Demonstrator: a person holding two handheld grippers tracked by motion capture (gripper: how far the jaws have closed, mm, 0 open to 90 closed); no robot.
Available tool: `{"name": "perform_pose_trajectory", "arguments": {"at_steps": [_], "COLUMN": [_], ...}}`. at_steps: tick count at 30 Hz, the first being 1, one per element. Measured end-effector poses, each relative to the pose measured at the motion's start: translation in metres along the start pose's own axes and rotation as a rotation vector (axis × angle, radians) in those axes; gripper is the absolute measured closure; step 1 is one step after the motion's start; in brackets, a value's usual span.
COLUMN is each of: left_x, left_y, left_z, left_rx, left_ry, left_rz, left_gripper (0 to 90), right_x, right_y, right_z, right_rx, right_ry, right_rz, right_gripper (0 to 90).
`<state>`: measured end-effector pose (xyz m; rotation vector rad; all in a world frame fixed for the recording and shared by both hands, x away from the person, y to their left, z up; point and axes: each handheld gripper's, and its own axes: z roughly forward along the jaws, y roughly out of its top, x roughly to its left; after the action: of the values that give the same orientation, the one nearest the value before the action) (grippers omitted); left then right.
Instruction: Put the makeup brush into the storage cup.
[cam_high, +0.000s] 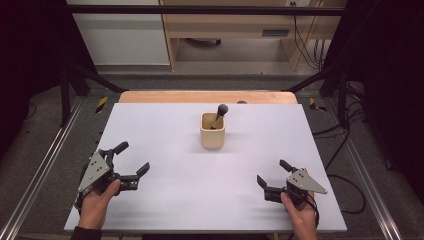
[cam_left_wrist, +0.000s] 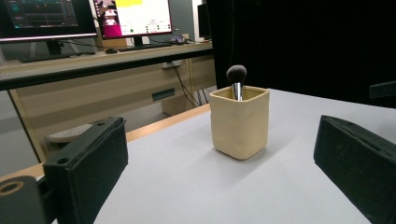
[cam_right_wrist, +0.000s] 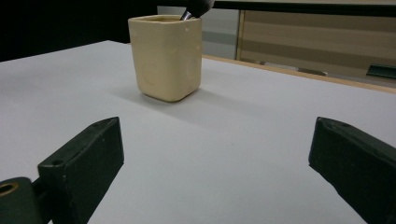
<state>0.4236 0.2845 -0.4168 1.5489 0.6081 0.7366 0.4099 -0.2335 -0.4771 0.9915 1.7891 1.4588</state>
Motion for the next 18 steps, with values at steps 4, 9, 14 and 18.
{"name": "perform_pose_trajectory", "arguments": {"at_steps": [4,9,14,18], "left_x": [0.004,0.007,0.009,0.009], "left_y": [-0.004,-0.011,-0.017,-0.021], "left_z": [-0.006,-0.013,-0.018,-0.02], "left_rx": [-0.008,-0.009,-0.021,-0.026], "left_ry": [0.012,0.027,0.034,0.038], "left_rz": [0.004,0.003,-0.006,-0.01], "left_gripper": [2.6,2.7,2.7,2.7], "right_x": [0.0,0.0,-0.002,-0.005], "right_y": [0.0,0.002,0.005,0.006], "right_z": [0.0,-0.002,-0.006,-0.009], "right_rx": [-0.002,-0.014,-0.031,-0.051], "right_ry": [0.001,-0.004,-0.023,-0.034], "right_rz": [-0.001,-0.006,-0.008,-0.01], "right_gripper": [3.4,3.3,3.3,3.4]}}
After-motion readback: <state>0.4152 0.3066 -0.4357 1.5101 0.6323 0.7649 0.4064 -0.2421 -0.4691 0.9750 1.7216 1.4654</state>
